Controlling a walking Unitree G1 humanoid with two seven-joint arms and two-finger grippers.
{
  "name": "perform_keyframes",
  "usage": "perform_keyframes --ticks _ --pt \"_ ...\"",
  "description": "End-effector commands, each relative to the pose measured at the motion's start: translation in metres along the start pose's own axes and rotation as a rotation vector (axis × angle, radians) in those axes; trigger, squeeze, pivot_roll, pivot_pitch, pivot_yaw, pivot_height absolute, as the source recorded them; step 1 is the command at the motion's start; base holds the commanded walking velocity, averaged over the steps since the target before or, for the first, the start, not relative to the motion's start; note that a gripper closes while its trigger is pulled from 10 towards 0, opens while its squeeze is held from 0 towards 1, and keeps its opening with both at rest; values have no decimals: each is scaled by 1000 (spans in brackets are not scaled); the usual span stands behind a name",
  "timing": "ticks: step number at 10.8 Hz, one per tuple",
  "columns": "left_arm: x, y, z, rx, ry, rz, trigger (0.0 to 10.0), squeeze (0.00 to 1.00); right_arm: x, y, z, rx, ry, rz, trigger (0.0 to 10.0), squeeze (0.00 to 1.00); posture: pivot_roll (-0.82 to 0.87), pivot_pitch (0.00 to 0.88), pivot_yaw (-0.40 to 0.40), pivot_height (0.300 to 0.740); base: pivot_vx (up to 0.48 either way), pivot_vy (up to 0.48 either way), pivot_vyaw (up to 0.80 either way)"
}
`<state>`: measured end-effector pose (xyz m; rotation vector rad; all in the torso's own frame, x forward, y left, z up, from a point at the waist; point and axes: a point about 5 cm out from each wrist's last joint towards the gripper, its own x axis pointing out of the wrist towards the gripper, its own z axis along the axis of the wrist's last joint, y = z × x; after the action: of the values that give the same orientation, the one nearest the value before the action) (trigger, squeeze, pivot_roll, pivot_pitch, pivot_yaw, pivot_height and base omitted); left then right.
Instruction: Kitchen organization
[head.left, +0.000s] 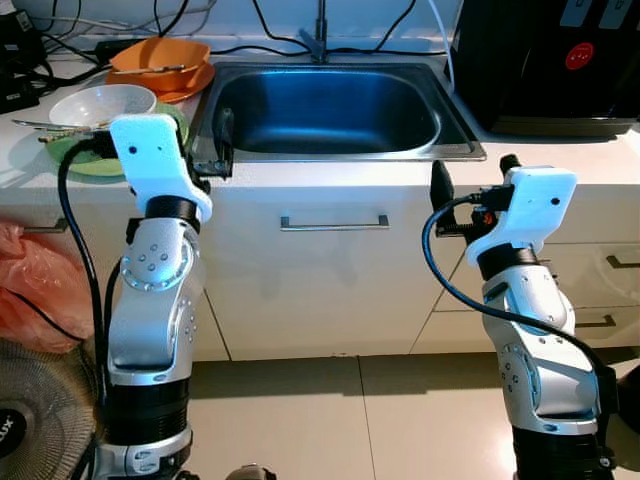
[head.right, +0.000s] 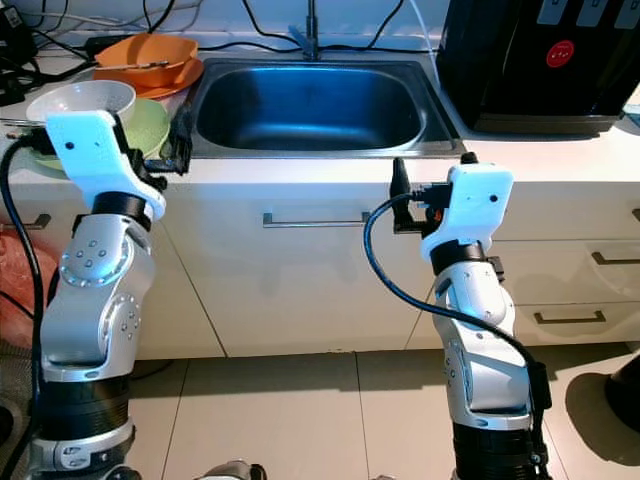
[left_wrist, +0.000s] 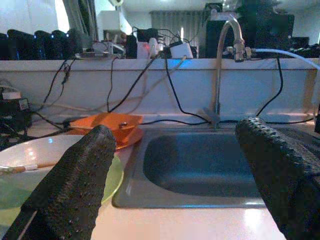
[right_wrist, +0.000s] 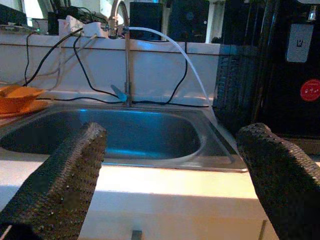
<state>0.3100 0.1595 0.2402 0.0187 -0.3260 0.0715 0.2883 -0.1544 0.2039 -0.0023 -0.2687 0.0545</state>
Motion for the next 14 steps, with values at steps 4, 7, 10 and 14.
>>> perform_keyframes --ticks 4,7,10,14 --pt "1 -1 8 2 -30 9 10000 0 2 0 7 14 -26 2 10000 0 44 36 -4 740 0 0 0" --pt "2 -1 10 -4 -35 10 10000 0 2 0 8 5 -29 8 10000 0 42 33 -8 740 0 0 0" --pt "6 -3 15 -23 -56 1 10000 0 6 0 13 0 -46 16 10000 0 28 27 -9 740 0 0 0" --pt "3 -6 8 -37 -22 -11 10000 0 4 2 18 1 -54 28 10000 0 17 48 -3 740 401 0 0"
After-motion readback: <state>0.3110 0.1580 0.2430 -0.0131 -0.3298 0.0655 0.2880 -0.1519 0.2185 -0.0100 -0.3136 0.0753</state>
